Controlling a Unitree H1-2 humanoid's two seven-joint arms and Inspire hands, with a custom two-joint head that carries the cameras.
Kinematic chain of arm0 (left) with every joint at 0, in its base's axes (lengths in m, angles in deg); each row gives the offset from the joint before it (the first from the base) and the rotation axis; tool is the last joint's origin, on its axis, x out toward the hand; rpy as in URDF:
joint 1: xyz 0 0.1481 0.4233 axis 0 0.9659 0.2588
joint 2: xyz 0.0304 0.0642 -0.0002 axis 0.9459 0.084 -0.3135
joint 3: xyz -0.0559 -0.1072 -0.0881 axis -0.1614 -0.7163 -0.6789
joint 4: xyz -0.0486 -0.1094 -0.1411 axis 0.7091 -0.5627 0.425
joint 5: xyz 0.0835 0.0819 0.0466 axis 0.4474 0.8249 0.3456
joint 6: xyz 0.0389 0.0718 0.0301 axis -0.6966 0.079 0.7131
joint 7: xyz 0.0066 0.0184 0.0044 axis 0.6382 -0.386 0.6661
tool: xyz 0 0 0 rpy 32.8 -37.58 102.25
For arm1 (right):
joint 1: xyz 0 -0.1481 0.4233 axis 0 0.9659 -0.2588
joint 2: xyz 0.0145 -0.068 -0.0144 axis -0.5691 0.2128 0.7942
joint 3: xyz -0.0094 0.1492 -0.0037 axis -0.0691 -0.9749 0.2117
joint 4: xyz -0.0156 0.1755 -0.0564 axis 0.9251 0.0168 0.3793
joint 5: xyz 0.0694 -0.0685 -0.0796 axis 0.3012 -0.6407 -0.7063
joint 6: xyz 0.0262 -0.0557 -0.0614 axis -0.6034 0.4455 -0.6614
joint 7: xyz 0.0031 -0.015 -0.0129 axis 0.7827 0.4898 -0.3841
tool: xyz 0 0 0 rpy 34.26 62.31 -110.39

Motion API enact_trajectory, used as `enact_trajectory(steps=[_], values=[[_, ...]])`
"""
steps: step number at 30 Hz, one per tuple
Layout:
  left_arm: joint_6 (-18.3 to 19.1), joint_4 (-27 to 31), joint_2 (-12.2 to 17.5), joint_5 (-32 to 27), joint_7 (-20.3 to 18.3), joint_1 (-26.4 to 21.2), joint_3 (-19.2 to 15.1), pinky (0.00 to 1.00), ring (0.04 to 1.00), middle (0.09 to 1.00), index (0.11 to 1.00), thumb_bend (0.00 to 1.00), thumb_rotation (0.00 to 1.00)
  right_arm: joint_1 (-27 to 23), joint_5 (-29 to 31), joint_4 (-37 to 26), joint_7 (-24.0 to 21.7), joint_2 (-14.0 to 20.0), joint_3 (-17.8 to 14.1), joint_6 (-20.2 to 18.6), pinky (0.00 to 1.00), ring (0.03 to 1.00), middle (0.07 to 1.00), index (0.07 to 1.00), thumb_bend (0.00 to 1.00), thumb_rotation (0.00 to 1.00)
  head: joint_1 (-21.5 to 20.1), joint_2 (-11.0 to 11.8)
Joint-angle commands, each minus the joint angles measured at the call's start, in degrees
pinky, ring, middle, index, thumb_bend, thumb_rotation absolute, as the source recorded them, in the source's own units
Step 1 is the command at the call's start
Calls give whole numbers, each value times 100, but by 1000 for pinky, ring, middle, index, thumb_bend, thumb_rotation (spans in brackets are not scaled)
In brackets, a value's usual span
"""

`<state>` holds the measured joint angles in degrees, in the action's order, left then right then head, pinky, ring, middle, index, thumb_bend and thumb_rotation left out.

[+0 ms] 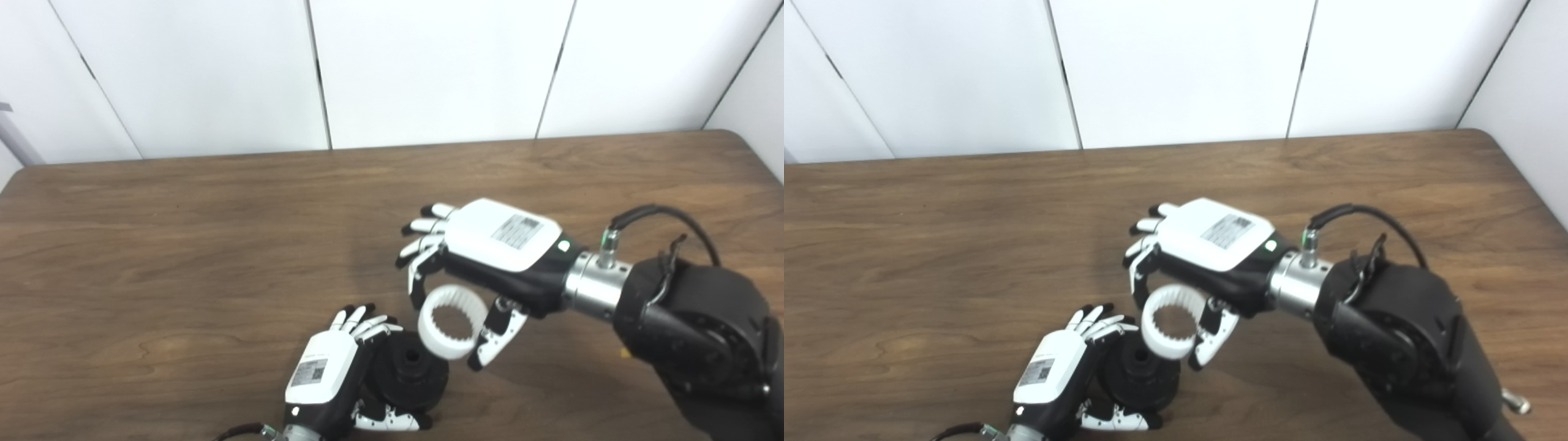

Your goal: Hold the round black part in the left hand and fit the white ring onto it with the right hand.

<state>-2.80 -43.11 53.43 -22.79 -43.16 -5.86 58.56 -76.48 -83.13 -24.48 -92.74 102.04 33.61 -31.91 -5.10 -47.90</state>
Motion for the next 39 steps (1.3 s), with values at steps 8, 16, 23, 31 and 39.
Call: enact_trajectory(steps=[8,16,23,31,39], values=[[66,36,-113,137,-266,-27,102,1000,952,844,485,522,59,33,-235,-68,-165,-302,63,191,1000,939,828,485,522,134,23,-70],[34,0,-130,129,-224,0,107,1000,951,842,484,522,60,460,-474,299,140,-417,217,780,1000,939,838,486,521,129,59,-3],[82,33,-165,129,-274,4,114,1000,955,845,484,521,60,659,-517,662,499,-501,204,1174,1000,954,842,486,520,128,61,27],[93,45,-200,160,-263,-10,148,1000,951,844,485,521,59,741,-518,932,784,-595,235,1397,1000,963,843,486,520,127,91,47],[124,43,-232,204,-238,-34,198,1000,955,834,485,521,60,759,-540,1032,912,-703,317,1476,1000,972,841,486,521,128,136,40]])
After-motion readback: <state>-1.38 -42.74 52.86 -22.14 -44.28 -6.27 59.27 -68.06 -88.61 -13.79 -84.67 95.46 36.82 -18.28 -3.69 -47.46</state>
